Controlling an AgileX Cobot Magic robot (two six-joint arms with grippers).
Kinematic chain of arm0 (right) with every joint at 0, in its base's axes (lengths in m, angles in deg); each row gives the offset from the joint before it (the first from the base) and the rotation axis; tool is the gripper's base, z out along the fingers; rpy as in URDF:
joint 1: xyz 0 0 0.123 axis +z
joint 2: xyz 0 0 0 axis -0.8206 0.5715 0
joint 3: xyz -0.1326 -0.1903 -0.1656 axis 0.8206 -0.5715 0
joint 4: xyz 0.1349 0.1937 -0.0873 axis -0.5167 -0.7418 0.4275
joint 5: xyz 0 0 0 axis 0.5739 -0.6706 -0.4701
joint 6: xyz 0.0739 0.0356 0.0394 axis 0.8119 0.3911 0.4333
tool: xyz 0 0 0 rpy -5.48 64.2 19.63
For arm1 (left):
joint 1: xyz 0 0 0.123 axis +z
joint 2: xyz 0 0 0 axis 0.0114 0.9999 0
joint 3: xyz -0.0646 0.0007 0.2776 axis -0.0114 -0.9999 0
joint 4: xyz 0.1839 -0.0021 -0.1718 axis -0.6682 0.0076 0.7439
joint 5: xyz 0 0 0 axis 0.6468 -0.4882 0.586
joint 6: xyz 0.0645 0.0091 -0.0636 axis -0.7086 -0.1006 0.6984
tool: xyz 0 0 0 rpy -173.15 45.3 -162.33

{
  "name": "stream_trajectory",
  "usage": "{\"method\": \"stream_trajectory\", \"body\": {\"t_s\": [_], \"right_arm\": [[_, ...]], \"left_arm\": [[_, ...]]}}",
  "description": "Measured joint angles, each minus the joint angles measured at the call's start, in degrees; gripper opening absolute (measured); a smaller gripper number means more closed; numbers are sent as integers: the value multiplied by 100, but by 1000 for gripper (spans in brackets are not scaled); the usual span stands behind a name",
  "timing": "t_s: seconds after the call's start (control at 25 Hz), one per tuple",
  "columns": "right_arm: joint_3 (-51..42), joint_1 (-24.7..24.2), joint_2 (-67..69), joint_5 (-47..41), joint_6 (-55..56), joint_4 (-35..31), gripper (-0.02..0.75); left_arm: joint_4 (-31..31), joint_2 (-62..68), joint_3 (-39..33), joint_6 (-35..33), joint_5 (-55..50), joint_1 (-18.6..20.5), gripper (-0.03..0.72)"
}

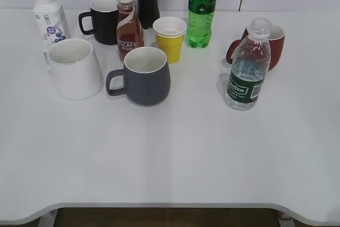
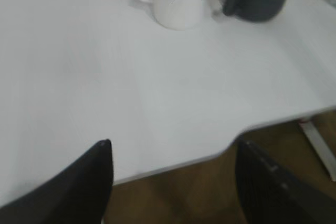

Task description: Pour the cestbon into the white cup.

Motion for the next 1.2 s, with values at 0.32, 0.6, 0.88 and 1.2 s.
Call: {"method": "stream_trajectory", "body": {"t_s": [0.32,0.6,0.88,1.2], "right_arm": [[-270,0,-254,642,-114,-253,596],[-270,0,-254,706,-127,-265,595],[-270,-375,-254,720,-132,-271,594],[-273,-1872,-562,730,-138,-275,594]], "left_arm": [[147,-134,-325,-22,810,0,546],[162,-134,-332,-22,835,0,531],[169,-134,-332,-22,835,426,496],[169,-136,-343,-22,841,1486,482]]}}
